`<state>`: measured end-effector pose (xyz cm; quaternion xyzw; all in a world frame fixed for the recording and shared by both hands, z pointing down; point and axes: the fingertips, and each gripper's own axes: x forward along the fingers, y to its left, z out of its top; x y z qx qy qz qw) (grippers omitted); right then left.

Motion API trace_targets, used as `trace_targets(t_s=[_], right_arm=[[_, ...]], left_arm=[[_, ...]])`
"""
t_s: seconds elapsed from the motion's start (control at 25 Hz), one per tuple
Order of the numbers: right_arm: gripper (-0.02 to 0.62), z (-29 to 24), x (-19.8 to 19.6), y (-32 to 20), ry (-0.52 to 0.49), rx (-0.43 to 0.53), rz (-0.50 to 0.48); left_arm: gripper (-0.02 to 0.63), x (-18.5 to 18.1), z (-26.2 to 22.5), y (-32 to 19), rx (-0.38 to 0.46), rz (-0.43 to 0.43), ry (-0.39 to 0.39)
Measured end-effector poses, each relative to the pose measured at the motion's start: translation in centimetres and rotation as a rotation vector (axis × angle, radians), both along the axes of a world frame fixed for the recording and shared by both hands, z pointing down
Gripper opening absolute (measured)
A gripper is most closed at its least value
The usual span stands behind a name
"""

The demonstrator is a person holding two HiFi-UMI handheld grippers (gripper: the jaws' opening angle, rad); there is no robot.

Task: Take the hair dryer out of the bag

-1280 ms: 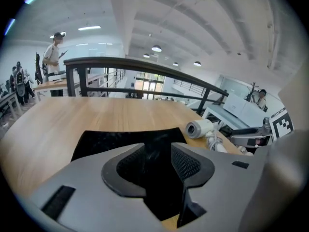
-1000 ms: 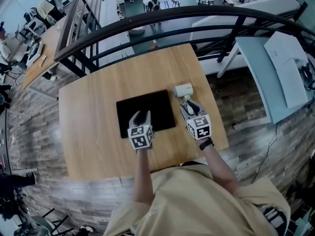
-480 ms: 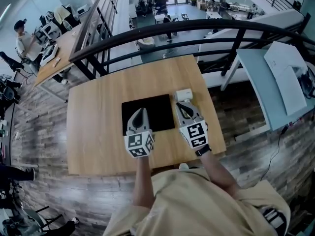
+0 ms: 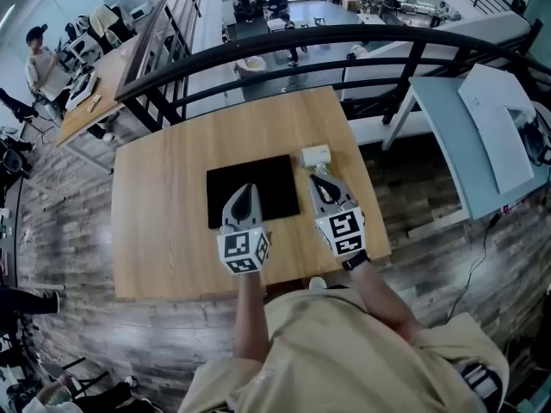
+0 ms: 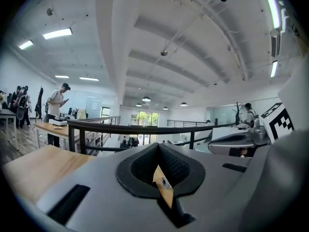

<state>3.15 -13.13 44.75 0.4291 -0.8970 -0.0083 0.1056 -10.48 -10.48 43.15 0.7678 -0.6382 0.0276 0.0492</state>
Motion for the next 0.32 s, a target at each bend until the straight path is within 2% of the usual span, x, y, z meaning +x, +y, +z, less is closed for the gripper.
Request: trace_targets(t_s=[0.32], right_arm=[[0.014, 1.0, 0.0, -2.0, -0.013, -0.016, 0.016]], left_arm=[[0.012, 0.0, 1.4, -2.3, -0.023, 0.012, -0.005]])
